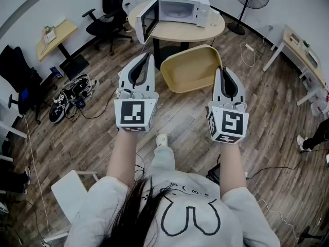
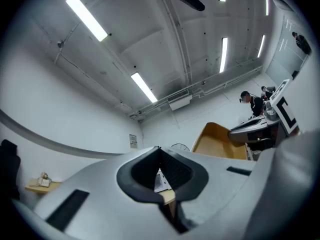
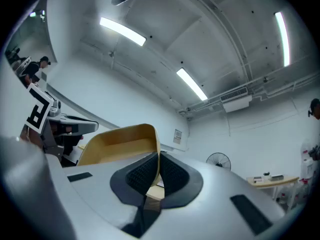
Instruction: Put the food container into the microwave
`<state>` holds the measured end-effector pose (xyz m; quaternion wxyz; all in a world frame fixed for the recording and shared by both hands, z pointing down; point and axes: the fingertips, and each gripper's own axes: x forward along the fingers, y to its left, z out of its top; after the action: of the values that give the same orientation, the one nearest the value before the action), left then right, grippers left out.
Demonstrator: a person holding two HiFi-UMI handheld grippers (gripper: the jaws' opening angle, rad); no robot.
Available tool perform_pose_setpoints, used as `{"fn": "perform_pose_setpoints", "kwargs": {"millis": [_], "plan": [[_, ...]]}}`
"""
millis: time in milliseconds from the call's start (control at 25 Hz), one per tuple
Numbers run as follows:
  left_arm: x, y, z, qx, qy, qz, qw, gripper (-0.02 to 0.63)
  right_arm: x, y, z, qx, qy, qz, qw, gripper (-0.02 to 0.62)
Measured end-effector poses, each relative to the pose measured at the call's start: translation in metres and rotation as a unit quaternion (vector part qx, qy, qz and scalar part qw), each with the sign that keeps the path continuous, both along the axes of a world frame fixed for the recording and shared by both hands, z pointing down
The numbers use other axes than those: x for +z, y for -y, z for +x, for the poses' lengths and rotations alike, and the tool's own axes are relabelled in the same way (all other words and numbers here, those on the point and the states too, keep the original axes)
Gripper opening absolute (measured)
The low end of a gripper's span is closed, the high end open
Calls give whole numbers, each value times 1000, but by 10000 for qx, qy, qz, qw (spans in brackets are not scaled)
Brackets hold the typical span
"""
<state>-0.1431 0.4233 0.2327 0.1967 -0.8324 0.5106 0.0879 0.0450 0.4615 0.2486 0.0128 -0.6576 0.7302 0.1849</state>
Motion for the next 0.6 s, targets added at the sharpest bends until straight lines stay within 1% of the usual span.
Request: {"fn": "perform_pose_setpoints", "kwargs": {"millis": [160,320,600], "plan": [[-1,8,1,-1,31,6,10000,9,-4,7,4,-79,-71,85,9999,34],[2,19,1,8,43,13,10000,9,-1,20,5,-75,-58,44,9999,35],[4,73,3,-13,101,-40,9999,9,5,78,9,-58,99,-182,9998,35]]}}
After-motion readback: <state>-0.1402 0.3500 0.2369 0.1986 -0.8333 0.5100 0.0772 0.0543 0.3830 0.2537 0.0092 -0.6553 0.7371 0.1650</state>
